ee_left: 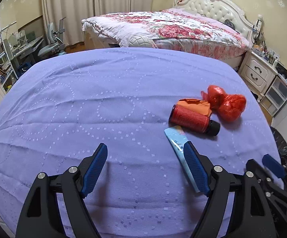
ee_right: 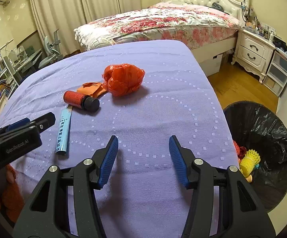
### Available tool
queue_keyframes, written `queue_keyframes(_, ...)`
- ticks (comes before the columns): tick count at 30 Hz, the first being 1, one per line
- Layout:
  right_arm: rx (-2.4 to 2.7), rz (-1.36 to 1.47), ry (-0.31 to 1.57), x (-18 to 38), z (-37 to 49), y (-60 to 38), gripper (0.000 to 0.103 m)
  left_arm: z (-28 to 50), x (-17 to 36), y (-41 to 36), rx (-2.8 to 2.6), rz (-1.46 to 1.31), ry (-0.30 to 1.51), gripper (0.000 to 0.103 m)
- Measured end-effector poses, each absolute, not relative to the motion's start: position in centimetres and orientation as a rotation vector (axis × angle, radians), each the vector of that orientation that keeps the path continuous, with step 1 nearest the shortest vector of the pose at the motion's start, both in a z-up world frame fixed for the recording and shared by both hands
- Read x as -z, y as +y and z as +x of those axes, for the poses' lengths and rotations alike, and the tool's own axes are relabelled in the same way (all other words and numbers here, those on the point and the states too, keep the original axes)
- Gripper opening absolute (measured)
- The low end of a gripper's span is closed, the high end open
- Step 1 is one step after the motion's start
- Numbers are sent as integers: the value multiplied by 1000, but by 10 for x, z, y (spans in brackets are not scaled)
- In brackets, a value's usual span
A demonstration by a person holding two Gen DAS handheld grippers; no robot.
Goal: Collect trash
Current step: 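Grasp the light blue tube with the left tool, then grasp the red black-capped cylinder with the right tool while the left tool holds the tube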
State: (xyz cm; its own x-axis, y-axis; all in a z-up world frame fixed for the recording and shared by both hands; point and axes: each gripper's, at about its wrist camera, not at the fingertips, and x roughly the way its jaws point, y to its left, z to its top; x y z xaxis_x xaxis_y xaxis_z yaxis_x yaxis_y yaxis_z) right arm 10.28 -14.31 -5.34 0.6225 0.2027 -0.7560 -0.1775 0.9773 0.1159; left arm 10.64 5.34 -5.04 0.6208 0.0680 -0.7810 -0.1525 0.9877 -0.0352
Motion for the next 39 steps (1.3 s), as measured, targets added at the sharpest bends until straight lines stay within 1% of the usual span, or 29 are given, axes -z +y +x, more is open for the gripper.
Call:
queue_keyframes(7,-219,32,873,53,103,-144,52,112,63,32,-91,-66,928,76)
queue_keyframes(12,-218,17,871,54,103,-141,52,109,69,34,-63,-70,933,76)
queue_keyframes(14,-221,14,871,55,104,-139,52,109,68,37,-63,-60,923,57)
queue_keyframes(15,-222,13,871,55,105,-137,52,107,68,38,-62,-44,918,52)
queue_keyframes(17,-225,12,871,54,106,-135,52,106,68,39,-65,-13,907,35)
queue_keyframes(20,-225,11,868,53,110,-131,52,104,68,41,-60,10,894,23)
queue_keyframes(29,-228,9,853,45,130,-115,52,101,66,67,-69,-2,886,22)
queue_keyframes(39,-229,-7,873,48,153,-95,52,97,65,130,-182,-43,883,22)
